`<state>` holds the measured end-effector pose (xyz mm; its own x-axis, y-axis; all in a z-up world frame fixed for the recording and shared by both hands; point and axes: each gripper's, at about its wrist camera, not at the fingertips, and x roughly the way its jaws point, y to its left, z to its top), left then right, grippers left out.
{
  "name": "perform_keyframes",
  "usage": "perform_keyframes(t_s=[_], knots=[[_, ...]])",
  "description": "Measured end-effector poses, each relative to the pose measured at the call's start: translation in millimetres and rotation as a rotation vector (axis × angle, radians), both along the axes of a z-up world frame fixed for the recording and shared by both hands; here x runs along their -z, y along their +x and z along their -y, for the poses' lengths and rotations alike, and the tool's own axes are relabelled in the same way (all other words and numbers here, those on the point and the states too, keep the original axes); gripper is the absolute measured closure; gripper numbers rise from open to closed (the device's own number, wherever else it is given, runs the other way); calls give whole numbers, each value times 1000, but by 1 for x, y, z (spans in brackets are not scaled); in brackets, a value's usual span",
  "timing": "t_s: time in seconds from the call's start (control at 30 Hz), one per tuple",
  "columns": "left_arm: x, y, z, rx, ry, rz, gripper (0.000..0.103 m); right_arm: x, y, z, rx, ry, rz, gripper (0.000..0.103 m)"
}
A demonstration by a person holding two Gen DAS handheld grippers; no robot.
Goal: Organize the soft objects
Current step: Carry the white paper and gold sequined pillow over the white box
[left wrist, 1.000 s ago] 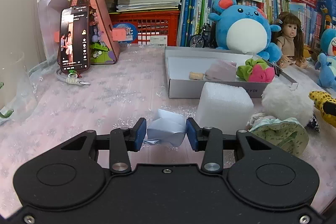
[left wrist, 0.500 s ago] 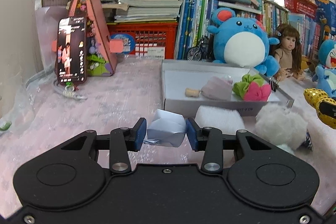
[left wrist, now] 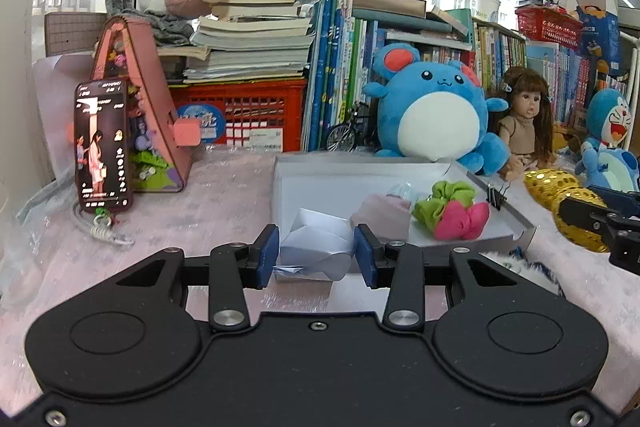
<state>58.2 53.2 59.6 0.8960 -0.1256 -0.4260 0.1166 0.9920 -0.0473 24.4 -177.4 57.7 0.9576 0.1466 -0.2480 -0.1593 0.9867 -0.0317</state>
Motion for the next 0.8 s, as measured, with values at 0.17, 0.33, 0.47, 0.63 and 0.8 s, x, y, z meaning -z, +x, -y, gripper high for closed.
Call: perform_keyframes(t_s=[0.17,0.33,0.47,0.63,0.8], knots=[[-7,9,5,25,-15,1,64,-7,8,-5,-26,11,10,50],[-10,24,8,39,-27,-10,64,-18,23,-4,-61,38,6,50],[-11,41,7,51,-79,-57,64,-28,41,2,-83,93,-13,50],[-10,65,5,45,-120,-101,64,-38,67,5,-106,132,-43,50],[-16,98,4,46,-164,-128,64,-46,98,6,-133,174,-94,50]])
